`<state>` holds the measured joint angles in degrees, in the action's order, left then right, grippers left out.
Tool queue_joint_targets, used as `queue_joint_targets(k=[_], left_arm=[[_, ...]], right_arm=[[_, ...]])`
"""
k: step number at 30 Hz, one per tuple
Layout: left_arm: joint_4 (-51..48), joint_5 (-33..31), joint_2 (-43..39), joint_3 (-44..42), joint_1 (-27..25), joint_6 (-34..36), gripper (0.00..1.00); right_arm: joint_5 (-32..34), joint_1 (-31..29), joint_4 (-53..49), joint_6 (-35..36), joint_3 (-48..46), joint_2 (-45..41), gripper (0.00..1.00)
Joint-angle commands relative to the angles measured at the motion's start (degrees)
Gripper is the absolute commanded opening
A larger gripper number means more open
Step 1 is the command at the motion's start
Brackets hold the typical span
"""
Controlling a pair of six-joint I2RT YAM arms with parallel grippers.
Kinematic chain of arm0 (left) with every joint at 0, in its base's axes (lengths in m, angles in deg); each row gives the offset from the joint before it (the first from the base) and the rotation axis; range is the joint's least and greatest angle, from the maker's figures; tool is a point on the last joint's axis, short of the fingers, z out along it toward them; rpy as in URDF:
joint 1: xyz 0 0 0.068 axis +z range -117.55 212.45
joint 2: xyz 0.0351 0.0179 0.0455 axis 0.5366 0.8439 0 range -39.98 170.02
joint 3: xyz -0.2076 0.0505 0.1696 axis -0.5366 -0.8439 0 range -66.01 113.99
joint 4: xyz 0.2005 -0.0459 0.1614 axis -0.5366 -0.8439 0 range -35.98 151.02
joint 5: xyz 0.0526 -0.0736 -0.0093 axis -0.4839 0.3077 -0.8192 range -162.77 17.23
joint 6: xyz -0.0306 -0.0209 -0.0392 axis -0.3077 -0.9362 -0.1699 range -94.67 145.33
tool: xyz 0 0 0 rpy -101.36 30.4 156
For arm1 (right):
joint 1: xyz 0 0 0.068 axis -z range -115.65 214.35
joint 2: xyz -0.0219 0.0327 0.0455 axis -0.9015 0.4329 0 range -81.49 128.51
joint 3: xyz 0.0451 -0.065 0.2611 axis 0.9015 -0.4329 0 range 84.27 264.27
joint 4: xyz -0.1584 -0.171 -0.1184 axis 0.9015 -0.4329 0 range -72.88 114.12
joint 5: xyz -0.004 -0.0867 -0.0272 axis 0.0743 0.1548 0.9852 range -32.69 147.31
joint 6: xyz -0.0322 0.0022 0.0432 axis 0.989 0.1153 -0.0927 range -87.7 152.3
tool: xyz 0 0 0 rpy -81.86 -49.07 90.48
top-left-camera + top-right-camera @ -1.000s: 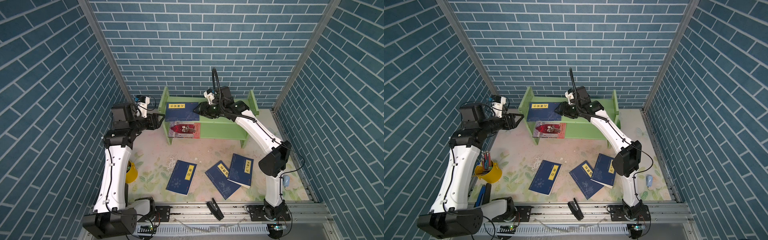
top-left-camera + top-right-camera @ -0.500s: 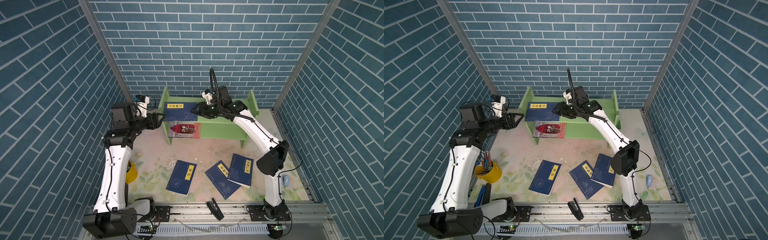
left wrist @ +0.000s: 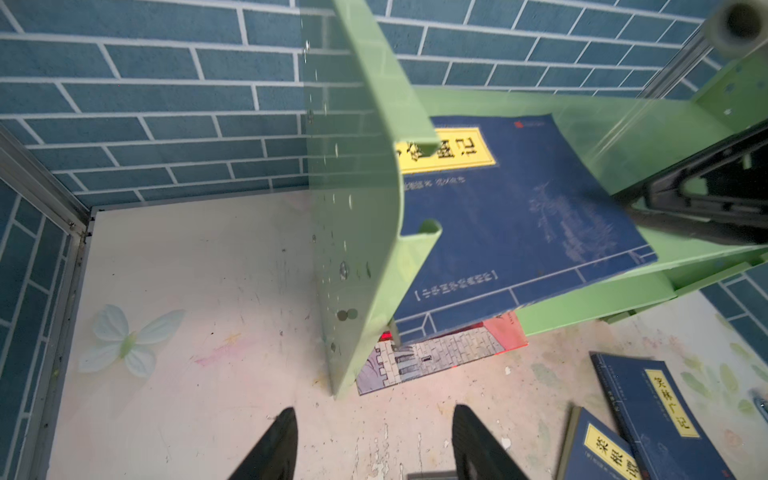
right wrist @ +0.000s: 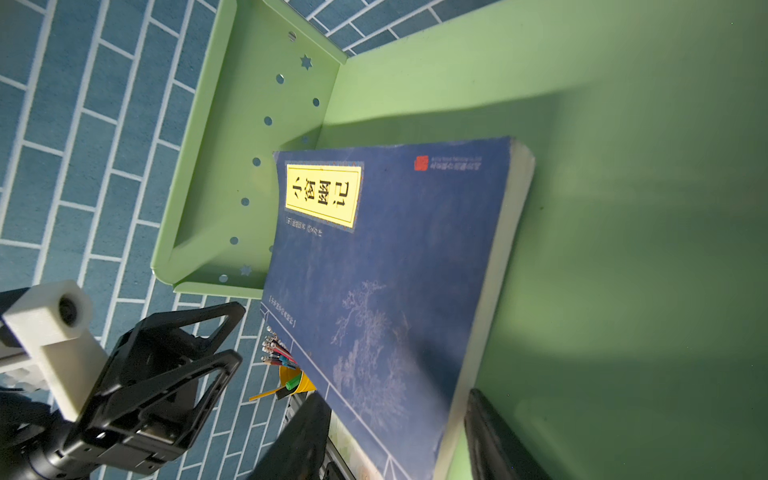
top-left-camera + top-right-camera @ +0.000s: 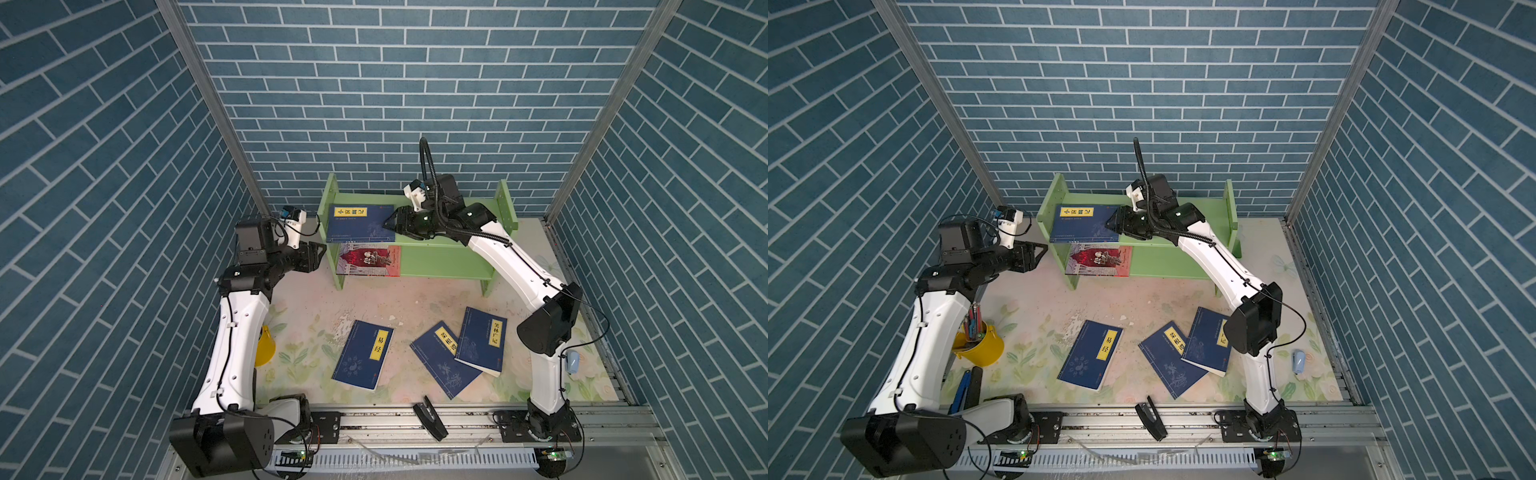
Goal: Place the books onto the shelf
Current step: 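Withdraw both grippers from the shelf and lower them toward the table books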
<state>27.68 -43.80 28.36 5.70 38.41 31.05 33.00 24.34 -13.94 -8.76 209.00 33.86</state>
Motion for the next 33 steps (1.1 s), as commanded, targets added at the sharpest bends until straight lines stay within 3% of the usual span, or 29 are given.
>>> queue_joint_targets(k=[1,4,7,12,15,18,20,23,26,33], left_arm=[[0.6,-0.6,-1.1,-0.2,0.5,3.7,0.61],[-4.1,3.5,-1.2,0.7,0.7,5.3,0.6],[-12.8,11.9,-1.4,2.2,0.7,7.4,0.6],[-27.4,32.0,-1.8,1.8,0.0,14.1,0.6],[-28.3,38.1,-2.7,-1.0,-1.3,15.2,0.61],[-21.6,33.6,-4.0,-5.4,-4.9,7.9,0.61],[-14.2,26.1,-5.5,-9.5,-7.3,-2.4,0.6],[-5.9,22.3,-8.1,-15.6,-7.7,-14.3,0.6],[-5.5,17.0,-9.1,-19.6,-7.7,-22.2,0.6],[-9.7,5.1,-6.6,-26.2,-7.7,-26.0,0.59]], right_arm=[[2.8,-0.2,-2.2,2.2,-0.4,-4.1,0.57],[5.5,-0.2,-4.0,6.0,-1.1,-8.0,0.58],[6.8,-0.2,-3.7,9.9,-7.8,-15.3,0.58],[7.0,-1.6,3.4,13.2,-32.8,-34.6,0.57],[8.5,-2.2,7.5,9.9,-48.8,-45.5,0.56],[7.4,-3.3,10.0,5.5,-60.1,-51.8,0.56],[7.0,-4.9,11.3,2.9,-65.4,-53.3,0.56],[7.1,-8.0,14.9,-0.9,-71.9,-54.3,0.56],[6.5,-10.9,19.0,-4.7,-76.9,-53.4,0.57],[7.0,-16.3,27.6,-11.2,-82.8,-48.1,0.61]])
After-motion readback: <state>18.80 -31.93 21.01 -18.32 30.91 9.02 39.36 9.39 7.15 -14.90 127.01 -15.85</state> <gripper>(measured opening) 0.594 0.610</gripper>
